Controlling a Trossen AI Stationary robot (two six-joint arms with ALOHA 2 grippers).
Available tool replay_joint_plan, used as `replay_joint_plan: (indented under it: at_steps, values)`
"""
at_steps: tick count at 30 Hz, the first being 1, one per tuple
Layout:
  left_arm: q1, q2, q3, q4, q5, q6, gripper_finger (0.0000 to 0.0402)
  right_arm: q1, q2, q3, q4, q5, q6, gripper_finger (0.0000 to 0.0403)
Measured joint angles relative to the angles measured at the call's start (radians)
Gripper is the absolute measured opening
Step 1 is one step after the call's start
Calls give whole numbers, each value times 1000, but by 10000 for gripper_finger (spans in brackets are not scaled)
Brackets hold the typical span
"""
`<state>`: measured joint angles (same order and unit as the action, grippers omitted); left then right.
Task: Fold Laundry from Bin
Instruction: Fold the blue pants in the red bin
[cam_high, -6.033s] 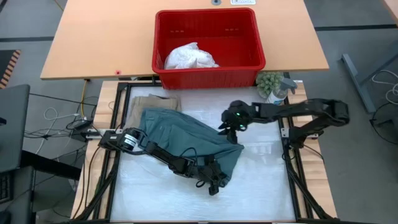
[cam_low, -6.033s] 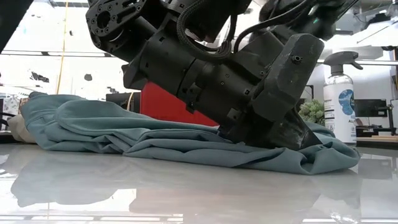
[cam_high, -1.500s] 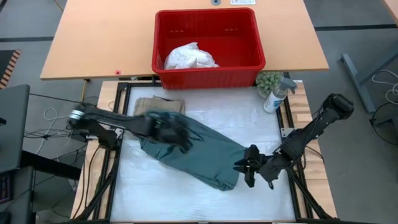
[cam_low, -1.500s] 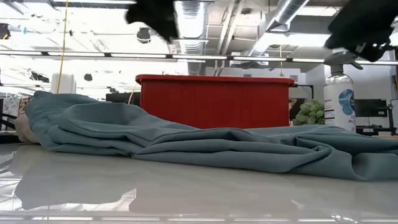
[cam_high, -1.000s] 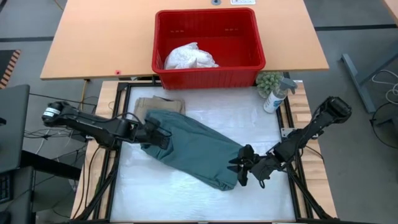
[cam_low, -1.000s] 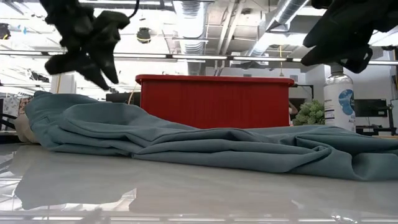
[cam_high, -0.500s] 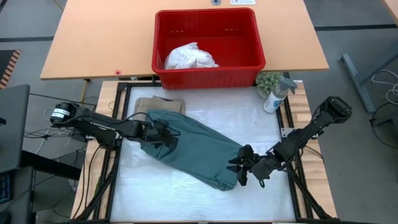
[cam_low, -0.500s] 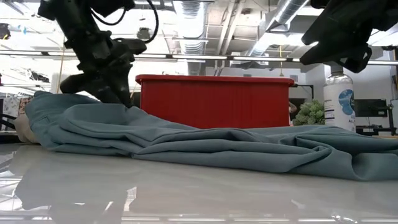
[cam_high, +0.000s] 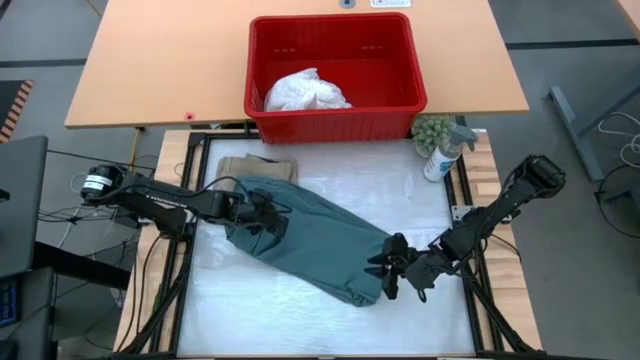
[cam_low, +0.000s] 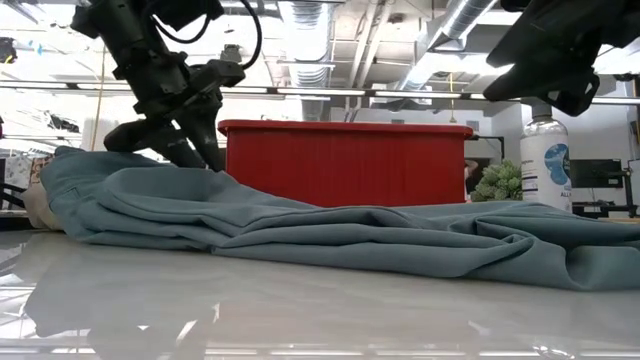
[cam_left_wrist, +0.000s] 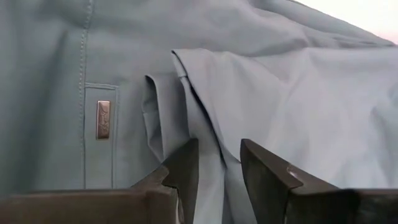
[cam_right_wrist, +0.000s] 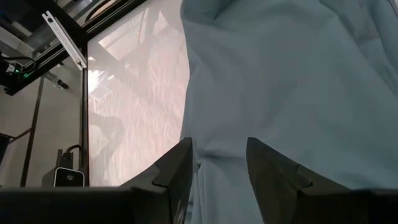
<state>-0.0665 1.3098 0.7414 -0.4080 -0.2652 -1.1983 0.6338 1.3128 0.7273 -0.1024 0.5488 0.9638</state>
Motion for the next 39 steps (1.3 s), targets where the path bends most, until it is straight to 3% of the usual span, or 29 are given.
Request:
replay_joint_plan:
  at_steps: [11, 22, 29, 39]
  values:
    - [1, 0, 3, 6, -3, 5, 6, 0, 0, 0, -23, 0, -3, 175]
    - [47, -2, 190, -270, -29, 130, 0, 0, 0, 0, -36, -1, -3, 175]
    - [48, 2, 183, -292, 63, 141, 0, 1, 0, 0, -36, -5, -3, 175]
    - [48, 2, 175, -330, 47, 167, 37, 1, 3, 0, -69, -26, 10, 175]
